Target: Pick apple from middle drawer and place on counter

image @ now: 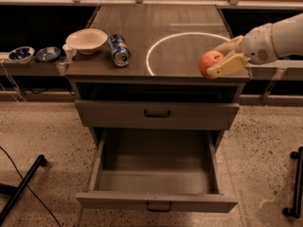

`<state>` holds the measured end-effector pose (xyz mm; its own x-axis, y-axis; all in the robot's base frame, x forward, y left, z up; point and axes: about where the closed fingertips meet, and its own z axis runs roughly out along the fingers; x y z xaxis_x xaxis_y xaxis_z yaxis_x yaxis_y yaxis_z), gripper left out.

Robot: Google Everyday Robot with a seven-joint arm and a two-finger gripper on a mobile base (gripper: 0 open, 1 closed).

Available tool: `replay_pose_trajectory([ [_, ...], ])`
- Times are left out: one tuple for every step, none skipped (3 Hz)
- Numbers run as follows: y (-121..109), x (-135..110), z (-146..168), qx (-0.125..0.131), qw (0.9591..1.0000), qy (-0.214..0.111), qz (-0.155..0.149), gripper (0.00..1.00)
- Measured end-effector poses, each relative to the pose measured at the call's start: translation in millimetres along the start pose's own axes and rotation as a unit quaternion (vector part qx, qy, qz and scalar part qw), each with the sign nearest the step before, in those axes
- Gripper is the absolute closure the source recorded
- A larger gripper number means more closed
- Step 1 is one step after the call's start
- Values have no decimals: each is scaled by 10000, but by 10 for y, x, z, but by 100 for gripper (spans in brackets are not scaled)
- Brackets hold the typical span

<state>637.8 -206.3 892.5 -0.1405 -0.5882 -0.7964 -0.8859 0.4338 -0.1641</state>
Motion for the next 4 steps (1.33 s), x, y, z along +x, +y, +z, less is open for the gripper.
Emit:
replay_pose_trajectory([
  [-199, -32, 78, 341, 9992, 117, 151, 100],
  [-514, -74, 108, 858, 9955, 135, 372, 100],
  [-826, -66, 197, 1285, 9893, 179, 668, 100],
  [-1068, 201, 360, 1479, 9803, 547, 1189, 73],
])
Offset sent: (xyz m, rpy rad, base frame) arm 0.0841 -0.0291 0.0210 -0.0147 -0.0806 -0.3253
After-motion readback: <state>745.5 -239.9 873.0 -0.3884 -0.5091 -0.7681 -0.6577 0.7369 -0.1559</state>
